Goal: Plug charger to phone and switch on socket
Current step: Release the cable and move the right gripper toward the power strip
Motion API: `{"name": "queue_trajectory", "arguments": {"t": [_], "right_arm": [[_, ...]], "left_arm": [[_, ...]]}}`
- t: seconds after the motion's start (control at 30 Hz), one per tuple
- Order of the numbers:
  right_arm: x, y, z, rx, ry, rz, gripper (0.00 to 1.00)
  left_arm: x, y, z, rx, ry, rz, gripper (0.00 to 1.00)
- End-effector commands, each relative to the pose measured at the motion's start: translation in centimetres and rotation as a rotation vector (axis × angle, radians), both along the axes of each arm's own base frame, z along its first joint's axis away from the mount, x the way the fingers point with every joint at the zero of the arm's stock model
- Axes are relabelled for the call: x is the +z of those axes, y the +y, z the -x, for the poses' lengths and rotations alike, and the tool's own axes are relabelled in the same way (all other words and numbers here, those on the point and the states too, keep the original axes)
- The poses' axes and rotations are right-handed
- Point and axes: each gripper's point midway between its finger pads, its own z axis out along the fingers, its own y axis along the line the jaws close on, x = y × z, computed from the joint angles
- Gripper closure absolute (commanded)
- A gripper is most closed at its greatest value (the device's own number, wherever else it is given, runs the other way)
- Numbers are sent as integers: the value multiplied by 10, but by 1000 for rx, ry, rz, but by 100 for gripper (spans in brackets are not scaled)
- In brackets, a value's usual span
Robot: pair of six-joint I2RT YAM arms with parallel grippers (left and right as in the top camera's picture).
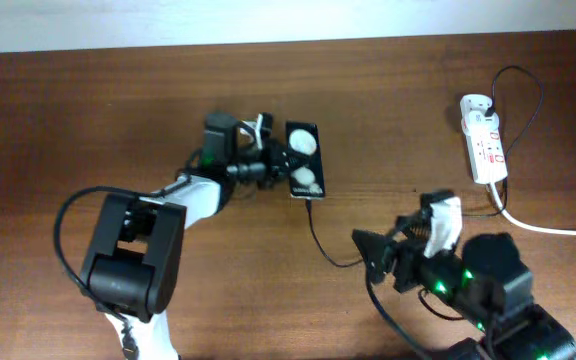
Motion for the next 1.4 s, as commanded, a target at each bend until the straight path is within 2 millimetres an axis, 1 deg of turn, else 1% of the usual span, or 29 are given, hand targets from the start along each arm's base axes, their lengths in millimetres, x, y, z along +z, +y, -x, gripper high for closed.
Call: {"name": "queue_trajectory", "arguments": {"t": [0.0, 0.07, 0.2, 0.27, 0.3, 0.33, 0.37, 0.4, 0.43, 0.47, 0.53, 0.67, 0.7, 0.73, 0.8, 0.83, 0.87, 0.9, 0.93, 0.97, 1.0, 1.03, 1.07, 1.1, 1.13, 1.17, 1.23, 1.33, 1.37], "right_arm": [[-6, -9, -1, -33, 0, 53, 4], [-9, -10, 1, -32, 15, 61, 4], [-13, -11, 3, -31, 31, 73, 4], [-15, -12, 4, -22, 28, 88, 4], [-15, -12, 4, -22, 28, 88, 3], [-15, -12, 4, -22, 28, 88, 3], [-15, -12, 4, -22, 28, 88, 3], [-15, -12, 4, -22, 28, 88, 3], [-15, -12, 4, -22, 28, 88, 3], [-15, -12, 4, -22, 28, 89, 3], [-16, -12, 4, -21, 31, 90, 3], [-19, -21, 0, -72, 29, 121, 2], [-19, -29, -5, -121, 20, 147, 1], [-23, -37, -11, -169, 24, 180, 1], [-31, -40, -19, -192, 57, 211, 1], [-36, -44, -27, -219, 89, 226, 1], [-38, -51, -36, -253, 119, 234, 1], [-39, -63, -50, -301, 156, 240, 1], [-38, -72, -61, -305, 175, 250, 1], [-36, -78, -69, -309, 188, 245, 1], [-35, -91, -82, -331, 220, 223, 1], [-36, -111, -98, -377, 261, 187, 7], [-38, -132, -110, -427, 296, 161, 28], [-43, -157, -119, -491, 331, 144, 48], [-52, -186, -128, -560, 372, 142, 82], [-60, -207, -134, -608, 405, 133, 96], [-76, -243, -149, -681, 450, 116, 96], [-94, -278, -177, -727, 469, 107, 96], [-99, -285, -185, -729, 481, 108, 96]], "left_arm": [[-25, -4, -4, 63, -69, -180, 100], [-41, 2, -1, 97, -22, -252, 100], [-70, 23, 3, 175, 66, -398, 100], [-80, 32, 8, 195, 103, -450, 89], [-84, 35, 10, 202, 120, -472, 81], [-88, 39, 13, 208, 139, -495, 65], [-91, 42, 16, 209, 155, -510, 46], [-93, 43, 18, 209, 165, -517, 34], [-94, 43, 19, 207, 171, -521, 27], [-95, 44, 22, 205, 182, -526, 14], [-98, 47, 25, 205, 201, -544, 1], [-116, 78, 38, 255, 298, -664, 1], [-118, 88, 40, 271, 327, -695, 1], [-116, 99, 39, 265, 334, -736, 1], [-106, 104, 34, 233, 311, -760, 1], [-101, 107, 32, 231, 304, -788, 1], [-90, 113, 27, 228, 274, -834, 1], [-79, 117, 24, 217, 245, -866, 1], [-67, 117, 20, 189, 199, -880, 1], [-61, 117, 19, 177, 177, -882, 1], [-53, 117, 18, 167, 144, -884, 1], [-46, 116, 17, 153, 110, -884, 1], [-41, 116, 17, 147, 92, -885, 1], [-40, 116, 17, 145, 88, -885, 1], [-39, 116, 17, 129, 69, -891, 1], [-39, 116, 17, 115, 57, -896, 1], [-39, 116, 17, 109, 53, -898, 1], [-39, 116, 17, 110, 53, -898, 1], [-39, 116, 17, 110, 53, -898, 1]]}}
